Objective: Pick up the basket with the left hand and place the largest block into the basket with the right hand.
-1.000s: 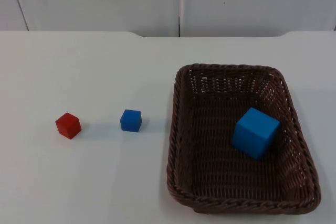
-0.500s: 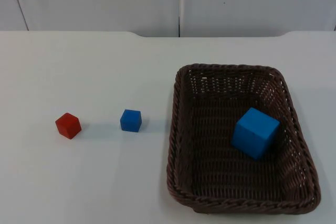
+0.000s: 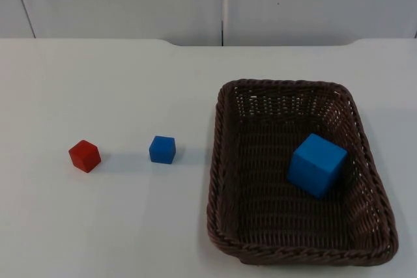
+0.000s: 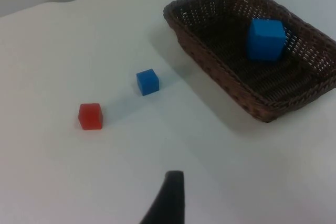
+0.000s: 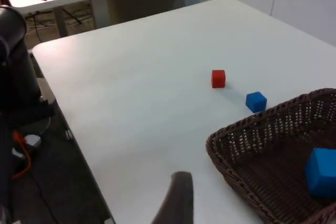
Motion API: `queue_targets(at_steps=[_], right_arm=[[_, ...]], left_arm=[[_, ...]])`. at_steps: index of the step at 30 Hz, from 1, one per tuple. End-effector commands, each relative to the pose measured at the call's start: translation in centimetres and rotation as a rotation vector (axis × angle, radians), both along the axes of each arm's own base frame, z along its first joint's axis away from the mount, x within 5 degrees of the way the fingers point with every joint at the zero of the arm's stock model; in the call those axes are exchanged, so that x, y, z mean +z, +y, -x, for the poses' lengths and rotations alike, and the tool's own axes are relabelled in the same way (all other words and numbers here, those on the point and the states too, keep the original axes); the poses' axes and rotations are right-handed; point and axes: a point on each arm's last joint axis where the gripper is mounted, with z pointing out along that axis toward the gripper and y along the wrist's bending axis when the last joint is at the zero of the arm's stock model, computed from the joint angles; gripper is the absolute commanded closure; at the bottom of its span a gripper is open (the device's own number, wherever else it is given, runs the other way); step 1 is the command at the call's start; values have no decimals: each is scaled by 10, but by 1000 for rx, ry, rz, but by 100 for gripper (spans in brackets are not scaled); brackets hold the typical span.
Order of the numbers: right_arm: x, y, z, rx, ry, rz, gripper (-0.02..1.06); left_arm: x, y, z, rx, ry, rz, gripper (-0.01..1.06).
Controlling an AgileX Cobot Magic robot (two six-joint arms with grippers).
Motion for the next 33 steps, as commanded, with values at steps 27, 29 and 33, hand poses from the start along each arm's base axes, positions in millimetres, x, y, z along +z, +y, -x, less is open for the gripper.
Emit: queue_targets(at_steps=[27,29,33], right_arm=[[-16,-7,-3,-76,93,136,32],[-16,-7,-3,-76,93,136,32],[-16,-7,-3,-84,97,134,32]], left_arm=[[-1,1,-1,13,-3,-8,19],[-1,1,-1,13,-3,-8,14],[-1,2,-1,14,-4,-10,0]])
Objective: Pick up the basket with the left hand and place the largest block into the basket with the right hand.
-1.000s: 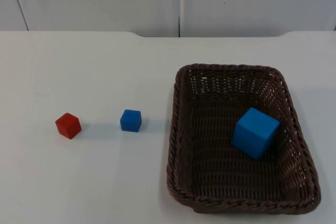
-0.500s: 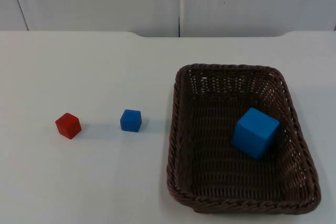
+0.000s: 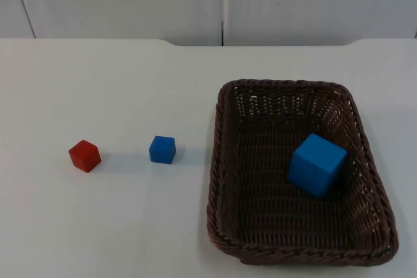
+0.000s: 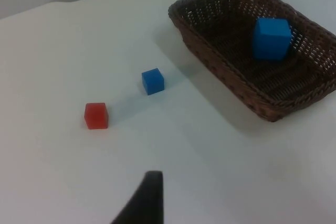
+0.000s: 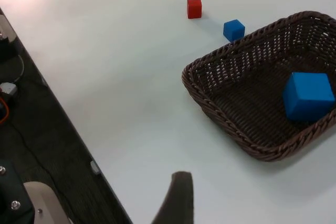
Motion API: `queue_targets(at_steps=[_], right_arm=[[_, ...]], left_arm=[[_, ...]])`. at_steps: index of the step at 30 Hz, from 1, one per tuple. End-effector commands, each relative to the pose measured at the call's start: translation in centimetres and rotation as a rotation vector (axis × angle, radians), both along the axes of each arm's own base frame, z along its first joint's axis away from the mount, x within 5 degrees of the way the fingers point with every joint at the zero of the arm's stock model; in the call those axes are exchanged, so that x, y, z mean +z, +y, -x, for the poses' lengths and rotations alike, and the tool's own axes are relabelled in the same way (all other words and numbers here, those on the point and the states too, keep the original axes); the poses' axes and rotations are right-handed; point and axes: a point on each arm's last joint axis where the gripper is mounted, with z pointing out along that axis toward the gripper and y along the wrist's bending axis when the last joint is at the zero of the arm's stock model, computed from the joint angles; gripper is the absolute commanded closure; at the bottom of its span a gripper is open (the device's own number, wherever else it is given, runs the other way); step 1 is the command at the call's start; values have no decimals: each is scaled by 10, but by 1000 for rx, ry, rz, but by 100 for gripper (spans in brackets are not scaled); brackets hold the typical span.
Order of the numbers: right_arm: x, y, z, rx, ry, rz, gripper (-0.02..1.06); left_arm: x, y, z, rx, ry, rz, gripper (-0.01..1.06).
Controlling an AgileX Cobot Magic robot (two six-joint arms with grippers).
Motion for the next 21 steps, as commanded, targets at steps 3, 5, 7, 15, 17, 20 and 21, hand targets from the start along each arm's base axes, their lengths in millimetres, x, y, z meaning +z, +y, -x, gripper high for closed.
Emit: queue_targets(at_steps=[3,5,7,15,17,20,21], right_arm=[[0,0,0,-3,-4,-13,26],[0,0,0,-3,-4,-13,11],[0,0,0,-3,-4,-13,-1],[0,0,0,-3,-4,-13,-1],[0,0,0,-3,-4,-13,-1],[0,0,0,-3,-4,-13,-1],[0,0,0,-3,-4,-13,-1]], left_arm=[[-1,1,0,6,1,0,0],[-1,1,0,6,1,0,0],[-1,1,0,6,1,0,0],[-1,1,0,6,1,0,0],[-1,1,0,6,1,0,0],[-1,1,0,6,1,0,0],[-1,1,0,6,1,0,0]])
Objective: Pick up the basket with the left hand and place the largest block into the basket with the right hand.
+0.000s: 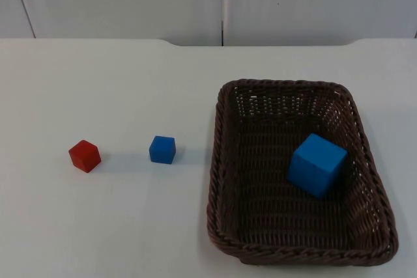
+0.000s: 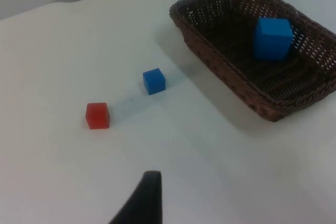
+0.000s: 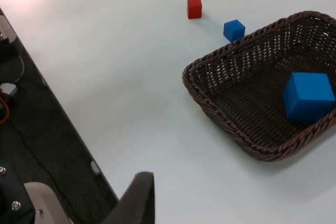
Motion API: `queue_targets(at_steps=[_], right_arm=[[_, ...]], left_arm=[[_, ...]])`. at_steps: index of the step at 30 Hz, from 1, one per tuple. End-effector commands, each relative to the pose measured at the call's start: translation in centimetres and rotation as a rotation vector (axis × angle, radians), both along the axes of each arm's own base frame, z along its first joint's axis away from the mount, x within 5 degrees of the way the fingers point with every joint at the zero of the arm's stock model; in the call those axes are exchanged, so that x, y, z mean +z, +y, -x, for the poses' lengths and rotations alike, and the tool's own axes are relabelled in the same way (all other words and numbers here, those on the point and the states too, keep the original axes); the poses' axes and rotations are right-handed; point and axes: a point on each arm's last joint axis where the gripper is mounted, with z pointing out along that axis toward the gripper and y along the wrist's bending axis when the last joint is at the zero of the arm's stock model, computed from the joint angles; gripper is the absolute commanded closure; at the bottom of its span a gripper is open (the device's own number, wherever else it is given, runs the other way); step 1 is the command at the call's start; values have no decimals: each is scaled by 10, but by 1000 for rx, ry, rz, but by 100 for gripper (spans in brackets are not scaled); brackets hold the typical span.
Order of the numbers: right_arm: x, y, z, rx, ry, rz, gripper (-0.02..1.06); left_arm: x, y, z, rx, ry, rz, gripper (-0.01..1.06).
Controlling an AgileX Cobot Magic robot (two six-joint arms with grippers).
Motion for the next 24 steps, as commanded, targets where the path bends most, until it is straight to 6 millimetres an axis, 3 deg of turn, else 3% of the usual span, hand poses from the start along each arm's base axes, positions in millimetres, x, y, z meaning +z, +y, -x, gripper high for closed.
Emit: queue_targets(at_steps=[1,24], right_arm=[[0,0,0,-2,-6,-12,-1],[1,0,0,-2,-7,-13,-1]], left_arm=[[-1,0,0,4,3,3,0],[-1,0,0,4,3,3,0]])
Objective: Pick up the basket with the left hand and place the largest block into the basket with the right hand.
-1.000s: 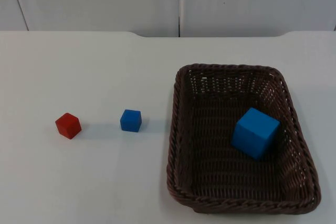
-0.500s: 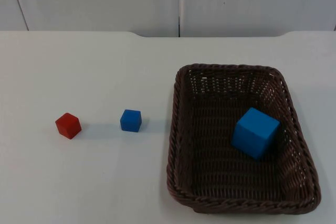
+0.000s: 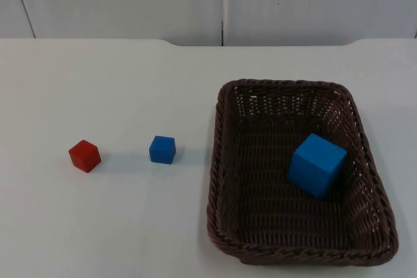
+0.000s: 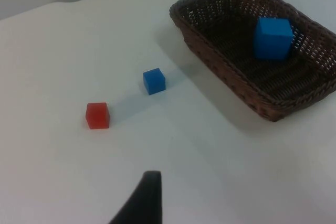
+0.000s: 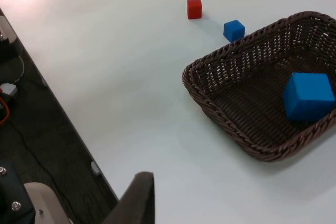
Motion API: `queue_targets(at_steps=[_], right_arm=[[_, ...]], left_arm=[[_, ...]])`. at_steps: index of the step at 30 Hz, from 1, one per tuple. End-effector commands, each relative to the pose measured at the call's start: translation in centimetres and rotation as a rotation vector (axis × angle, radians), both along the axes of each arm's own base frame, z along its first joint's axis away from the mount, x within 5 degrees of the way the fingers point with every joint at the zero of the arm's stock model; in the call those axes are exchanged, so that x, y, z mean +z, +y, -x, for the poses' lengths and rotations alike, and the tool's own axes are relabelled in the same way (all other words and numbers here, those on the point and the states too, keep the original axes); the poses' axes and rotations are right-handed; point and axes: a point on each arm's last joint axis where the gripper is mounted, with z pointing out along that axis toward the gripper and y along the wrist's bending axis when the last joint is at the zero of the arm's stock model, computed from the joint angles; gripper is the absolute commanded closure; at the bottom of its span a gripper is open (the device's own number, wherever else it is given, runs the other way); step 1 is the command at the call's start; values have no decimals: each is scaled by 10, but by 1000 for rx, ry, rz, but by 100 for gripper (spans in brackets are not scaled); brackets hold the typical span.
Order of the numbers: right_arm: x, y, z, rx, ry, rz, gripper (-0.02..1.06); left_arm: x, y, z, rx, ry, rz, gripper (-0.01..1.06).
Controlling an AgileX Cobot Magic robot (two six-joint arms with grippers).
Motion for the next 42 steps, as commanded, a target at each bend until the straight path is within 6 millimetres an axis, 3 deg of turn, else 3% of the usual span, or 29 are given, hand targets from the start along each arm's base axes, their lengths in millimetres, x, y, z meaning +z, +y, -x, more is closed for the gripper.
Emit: queue_targets(at_steps=[1,9,42], right_arm=[[1,0,0,-2,-7,-13,-1],[1,0,0,-4,-7,-13,-1],[1,0,0,-4,-7,-13,-1]], left_arm=[[-1,0,0,4,3,3,0],[-1,0,0,48,1,0,0],[-1,-3,-2,551,1,0,0]])
